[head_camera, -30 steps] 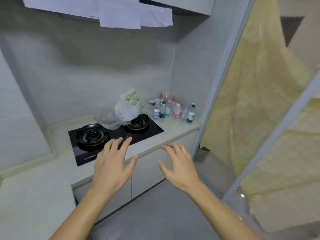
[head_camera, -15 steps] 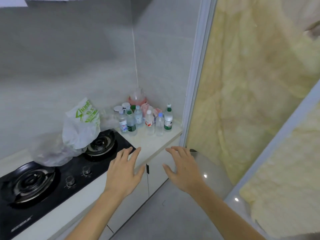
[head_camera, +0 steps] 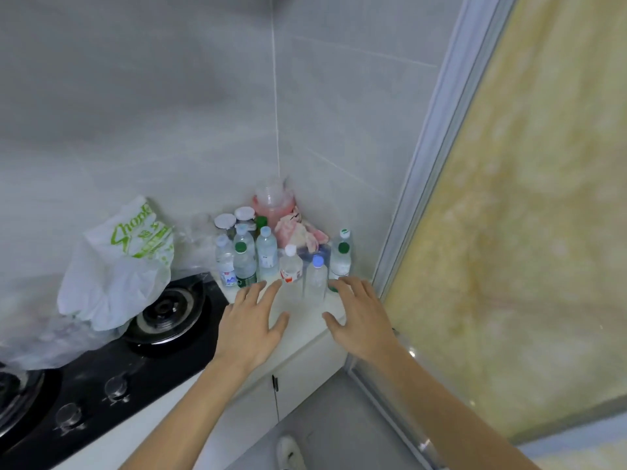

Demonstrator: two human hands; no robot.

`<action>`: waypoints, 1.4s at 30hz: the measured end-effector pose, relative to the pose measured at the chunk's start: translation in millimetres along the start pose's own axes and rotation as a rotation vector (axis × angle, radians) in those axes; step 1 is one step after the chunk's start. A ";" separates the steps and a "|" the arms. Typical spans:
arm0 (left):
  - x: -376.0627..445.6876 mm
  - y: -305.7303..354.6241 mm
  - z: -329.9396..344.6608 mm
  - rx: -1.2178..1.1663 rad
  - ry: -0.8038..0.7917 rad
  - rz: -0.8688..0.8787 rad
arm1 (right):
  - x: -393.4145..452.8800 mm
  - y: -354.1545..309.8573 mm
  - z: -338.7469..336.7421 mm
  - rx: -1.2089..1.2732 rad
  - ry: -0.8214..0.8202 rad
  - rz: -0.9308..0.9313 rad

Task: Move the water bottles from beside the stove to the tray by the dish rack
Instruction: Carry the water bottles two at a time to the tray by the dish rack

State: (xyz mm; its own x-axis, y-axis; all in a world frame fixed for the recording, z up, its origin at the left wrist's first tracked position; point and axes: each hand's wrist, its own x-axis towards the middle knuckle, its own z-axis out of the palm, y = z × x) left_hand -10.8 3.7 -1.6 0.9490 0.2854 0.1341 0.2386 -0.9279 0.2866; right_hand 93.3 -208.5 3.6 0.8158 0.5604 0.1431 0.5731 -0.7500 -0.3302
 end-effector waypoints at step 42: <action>180.7 61.0 151.7 -0.545 -0.039 -0.425 | 199.8 175.1 95.2 0.593 -0.235 0.203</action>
State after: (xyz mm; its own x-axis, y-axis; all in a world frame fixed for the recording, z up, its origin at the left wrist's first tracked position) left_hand 206.5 -37.8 -103.8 0.8053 0.5791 -0.1270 0.4634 -0.4814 0.7440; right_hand 349.2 -194.4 -114.5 0.8257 0.5407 -0.1608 0.2159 -0.5662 -0.7955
